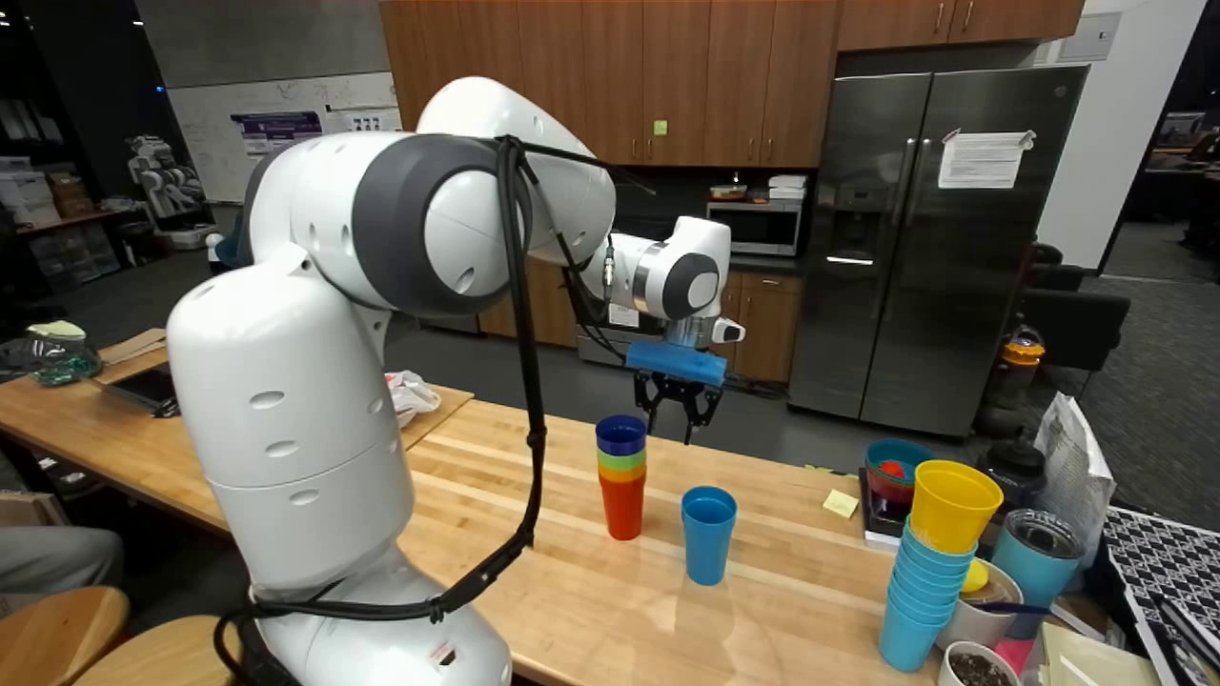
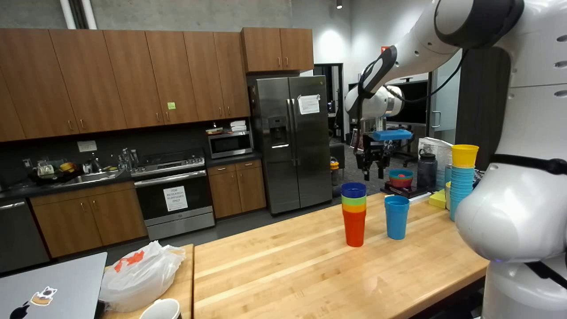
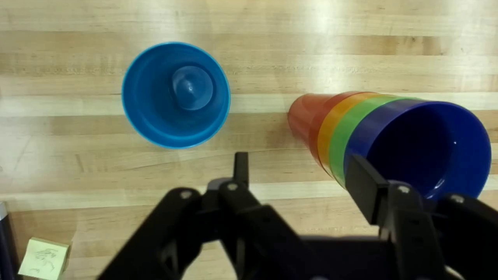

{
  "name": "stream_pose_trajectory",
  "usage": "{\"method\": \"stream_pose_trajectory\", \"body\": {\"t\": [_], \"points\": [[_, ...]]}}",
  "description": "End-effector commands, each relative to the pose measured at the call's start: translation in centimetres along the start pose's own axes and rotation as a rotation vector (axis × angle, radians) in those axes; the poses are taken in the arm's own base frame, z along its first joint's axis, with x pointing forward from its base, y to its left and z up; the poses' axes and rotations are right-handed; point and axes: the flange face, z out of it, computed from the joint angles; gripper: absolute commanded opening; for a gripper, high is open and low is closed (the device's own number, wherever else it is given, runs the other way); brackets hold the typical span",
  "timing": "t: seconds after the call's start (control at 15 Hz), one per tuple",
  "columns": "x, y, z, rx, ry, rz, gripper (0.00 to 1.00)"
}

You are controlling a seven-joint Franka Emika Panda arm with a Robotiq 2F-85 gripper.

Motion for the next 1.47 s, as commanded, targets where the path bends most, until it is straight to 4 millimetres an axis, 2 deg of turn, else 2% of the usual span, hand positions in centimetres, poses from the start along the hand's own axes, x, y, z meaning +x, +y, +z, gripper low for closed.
{"method": "stream_pose_trajectory", "body": {"t": [0.0, 0.07, 0.4, 0.73, 0.8, 0.87, 1.07, 1.13, 1.2, 1.4], "points": [[0.6, -0.5, -1.0, 0.004, 0.02, -0.027, 0.97], [0.7, -0.8, -1.1, 0.002, 0.022, -0.033, 1.0], [1.5, -1.9, -0.4, 0.035, 0.024, -0.057, 1.0], [1.9, -1.8, 0.4, 0.057, 0.014, -0.058, 1.0], [2.0, -1.7, 0.4, 0.055, 0.014, -0.06, 0.94], [2.1, -1.6, 0.5, 0.055, 0.012, -0.059, 0.74], [2.3, -1.7, 0.4, 0.051, 0.014, -0.065, 0.54], [2.4, -1.7, 0.4, 0.046, 0.015, -0.07, 0.87], [2.5, -1.7, 0.4, 0.045, 0.016, -0.072, 0.88], [2.6, -1.9, 0.5, 0.044, 0.014, -0.082, 0.99]]}}
